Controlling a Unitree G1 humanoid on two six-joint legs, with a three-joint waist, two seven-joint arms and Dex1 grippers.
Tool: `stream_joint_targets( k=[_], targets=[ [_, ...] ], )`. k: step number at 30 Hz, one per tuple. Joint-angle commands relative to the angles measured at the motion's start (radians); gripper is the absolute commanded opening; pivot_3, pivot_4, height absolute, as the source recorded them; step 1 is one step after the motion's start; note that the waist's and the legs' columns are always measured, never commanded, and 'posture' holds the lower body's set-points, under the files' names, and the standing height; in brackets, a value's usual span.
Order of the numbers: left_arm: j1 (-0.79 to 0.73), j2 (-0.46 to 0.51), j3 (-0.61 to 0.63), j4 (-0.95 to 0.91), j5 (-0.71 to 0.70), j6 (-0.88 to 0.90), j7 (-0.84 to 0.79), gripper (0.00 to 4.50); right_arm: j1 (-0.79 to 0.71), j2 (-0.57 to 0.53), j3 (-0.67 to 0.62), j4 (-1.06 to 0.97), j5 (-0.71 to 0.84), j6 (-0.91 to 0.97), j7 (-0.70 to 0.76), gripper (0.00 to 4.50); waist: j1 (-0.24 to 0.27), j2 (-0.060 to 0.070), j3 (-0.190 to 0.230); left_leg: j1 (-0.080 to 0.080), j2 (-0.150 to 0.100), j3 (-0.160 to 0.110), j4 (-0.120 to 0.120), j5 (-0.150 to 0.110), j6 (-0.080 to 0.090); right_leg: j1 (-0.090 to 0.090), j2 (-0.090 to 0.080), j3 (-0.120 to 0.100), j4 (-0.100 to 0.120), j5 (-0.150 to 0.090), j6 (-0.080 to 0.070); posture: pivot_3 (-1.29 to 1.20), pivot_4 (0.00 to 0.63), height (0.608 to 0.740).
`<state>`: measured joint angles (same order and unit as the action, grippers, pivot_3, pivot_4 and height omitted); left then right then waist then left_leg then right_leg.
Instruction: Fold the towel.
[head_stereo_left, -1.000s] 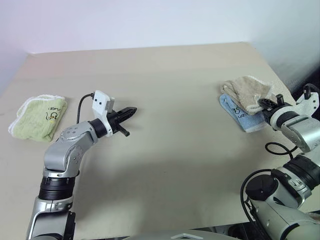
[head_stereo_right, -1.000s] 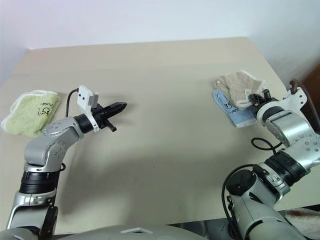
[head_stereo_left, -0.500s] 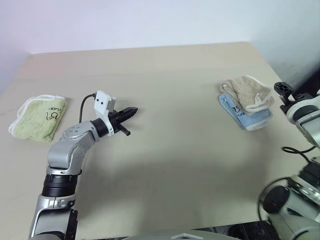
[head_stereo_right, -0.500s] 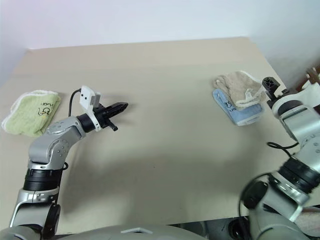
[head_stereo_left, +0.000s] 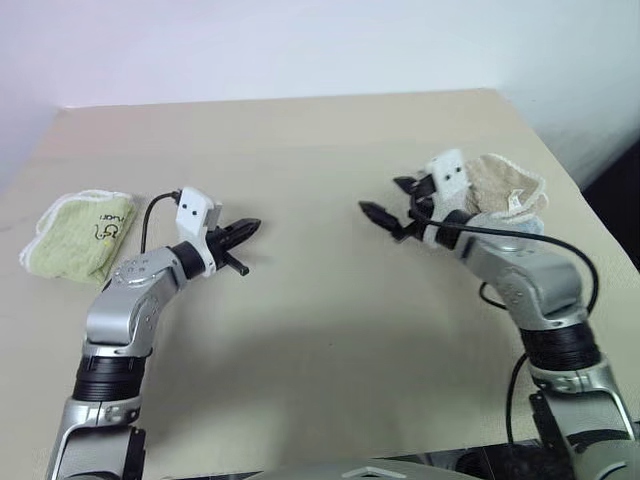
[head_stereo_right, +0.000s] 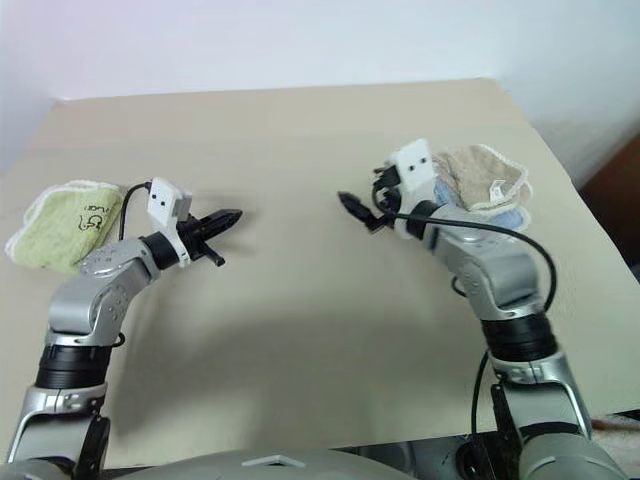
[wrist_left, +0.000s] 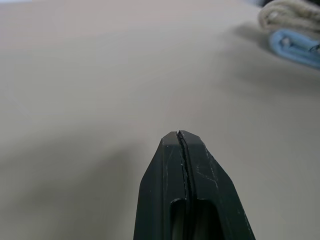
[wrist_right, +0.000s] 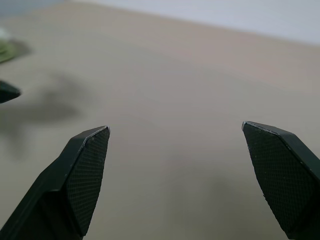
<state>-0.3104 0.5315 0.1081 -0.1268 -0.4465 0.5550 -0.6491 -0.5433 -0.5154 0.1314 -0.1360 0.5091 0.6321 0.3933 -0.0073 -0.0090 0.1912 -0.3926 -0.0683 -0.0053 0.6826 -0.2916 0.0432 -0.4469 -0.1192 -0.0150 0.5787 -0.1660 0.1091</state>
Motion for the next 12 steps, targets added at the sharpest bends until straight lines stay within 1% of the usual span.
stream_joint_targets(
  k=[1, 6, 12],
  targets=[
    [0.039, 0.017, 0.041, -0.107, -0.025, 0.010, 0.006, 0.00, -0.021, 0.020, 0.018, 0.046, -0.071, -0.089, 0.067, 4.48, -0.002, 0.000, 0.000, 0.000, 0.000, 0.000, 0.000, 0.000, 0.000, -0.001, 0.000, 0.000, 0.000, 0.000, 0.000, 0.00, 0.150, 0.728],
    [0.088, 0.023, 0.065, -0.168, -0.046, 0.048, 0.026, 0.00, -0.040, 0.082, 0.030, 0.129, -0.134, -0.144, 0.108, 4.48, -0.004, 0.000, 0.000, 0.000, -0.001, 0.000, -0.001, 0.000, -0.001, -0.001, 0.000, 0.000, 0.001, 0.000, 0.000, 0.00, 0.150, 0.728],
    [0.069, 0.040, 0.056, -0.158, -0.051, 0.070, 0.020, 0.00, -0.012, 0.116, 0.003, 0.109, -0.161, -0.144, 0.120, 4.48, -0.003, 0.000, 0.000, 0.000, -0.001, 0.000, -0.001, 0.000, -0.001, -0.002, 0.000, 0.000, 0.002, 0.000, 0.000, 0.00, 0.150, 0.728]
  ],
)
